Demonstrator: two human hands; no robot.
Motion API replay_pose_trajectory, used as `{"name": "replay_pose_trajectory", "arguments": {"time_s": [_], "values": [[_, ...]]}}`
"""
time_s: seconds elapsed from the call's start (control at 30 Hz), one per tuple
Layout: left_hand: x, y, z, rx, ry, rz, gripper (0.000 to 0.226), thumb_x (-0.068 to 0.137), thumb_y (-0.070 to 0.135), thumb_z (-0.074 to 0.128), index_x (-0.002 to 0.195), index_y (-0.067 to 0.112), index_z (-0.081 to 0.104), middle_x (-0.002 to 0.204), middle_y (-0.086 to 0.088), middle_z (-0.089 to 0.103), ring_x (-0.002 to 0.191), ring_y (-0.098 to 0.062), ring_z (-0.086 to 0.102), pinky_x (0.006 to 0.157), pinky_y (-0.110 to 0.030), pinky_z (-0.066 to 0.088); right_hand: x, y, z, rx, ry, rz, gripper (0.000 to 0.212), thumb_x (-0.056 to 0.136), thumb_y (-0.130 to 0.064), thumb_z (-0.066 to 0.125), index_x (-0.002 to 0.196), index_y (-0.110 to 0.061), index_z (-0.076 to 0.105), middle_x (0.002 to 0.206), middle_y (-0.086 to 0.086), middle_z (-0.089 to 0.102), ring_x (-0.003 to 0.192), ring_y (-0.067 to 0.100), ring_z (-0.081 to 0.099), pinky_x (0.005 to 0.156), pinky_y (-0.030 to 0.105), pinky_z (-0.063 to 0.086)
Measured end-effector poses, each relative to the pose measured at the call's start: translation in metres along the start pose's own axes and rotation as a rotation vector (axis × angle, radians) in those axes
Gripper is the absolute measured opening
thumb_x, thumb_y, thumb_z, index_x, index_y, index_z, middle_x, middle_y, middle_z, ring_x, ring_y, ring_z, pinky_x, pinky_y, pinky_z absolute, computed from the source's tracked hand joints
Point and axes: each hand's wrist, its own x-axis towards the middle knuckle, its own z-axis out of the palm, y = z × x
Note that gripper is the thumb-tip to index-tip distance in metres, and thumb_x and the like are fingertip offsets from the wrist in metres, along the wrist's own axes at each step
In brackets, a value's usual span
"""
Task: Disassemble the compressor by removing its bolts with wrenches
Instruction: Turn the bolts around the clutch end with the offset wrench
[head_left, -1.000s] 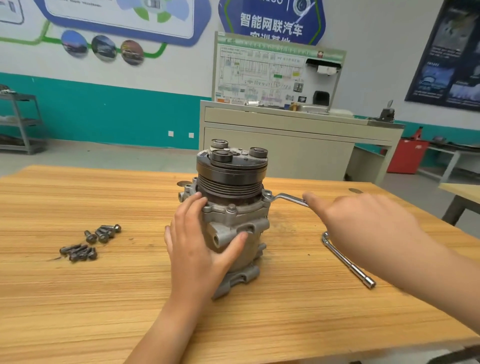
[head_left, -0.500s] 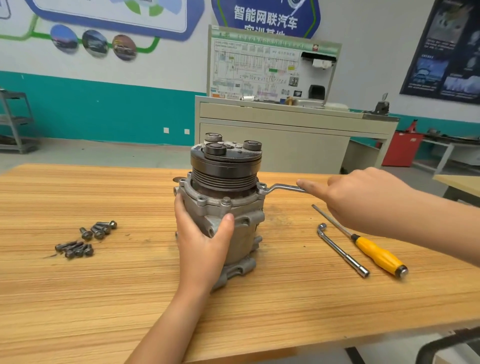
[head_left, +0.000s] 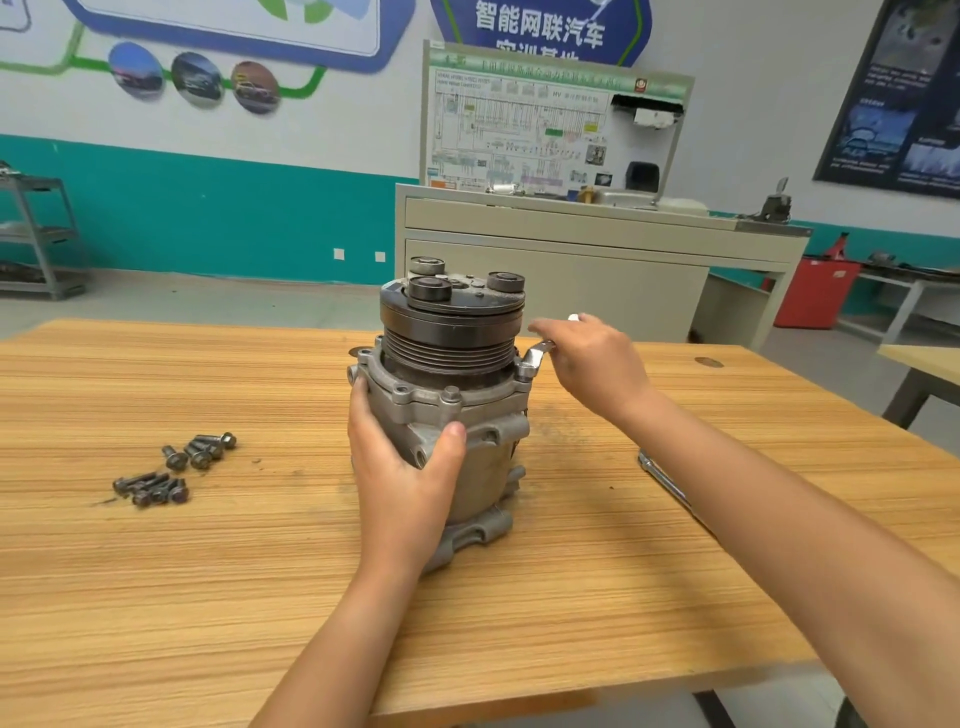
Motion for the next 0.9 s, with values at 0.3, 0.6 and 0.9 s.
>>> {"name": "replay_pose_trajectory", "arguments": {"time_s": [0.3,0.6,0.9], "values": [[0.0,-0.001,0.0,0.008,0.003,-0.003,0.104,0.06,0.057,0.054,0.149,0.022,0.014,0.151,0.005,0.028,0.14,-0.011,0.025,0.114,-0.044,0.026,-0.03,-0.002,-0.075,0.72,-0.436,0.652,0.039,0.095,-0.048,0.027,0.099,-0.025,0.058,0.04,-0.011,0.037,0.035,0.005,0.033,0.036,0.018,0.029],[-0.002,-0.001,0.0,-0.017,0.012,-0.03,0.105,0.057,0.058,0.055,0.148,0.028,0.013,0.152,0.01,0.024,0.14,-0.006,0.021,0.115,-0.042,0.024,-0.026,-0.025,-0.104,0.618,-0.678,0.559,0.022,0.096,-0.032,0.044,0.112,-0.046,0.05,0.045,-0.011,0.052,0.036,0.002,0.037,0.037,0.018,0.031],[-0.001,-0.003,0.001,-0.019,0.02,-0.03,0.1,0.062,0.051,0.06,0.148,0.028,0.014,0.152,0.011,0.024,0.139,-0.004,0.021,0.116,-0.04,0.024,-0.007,-0.047,-0.106,0.023,-0.679,0.244,0.033,0.099,-0.033,0.029,0.112,-0.022,0.057,0.081,-0.002,0.057,0.073,0.017,0.053,0.064,0.032,0.043]]}}
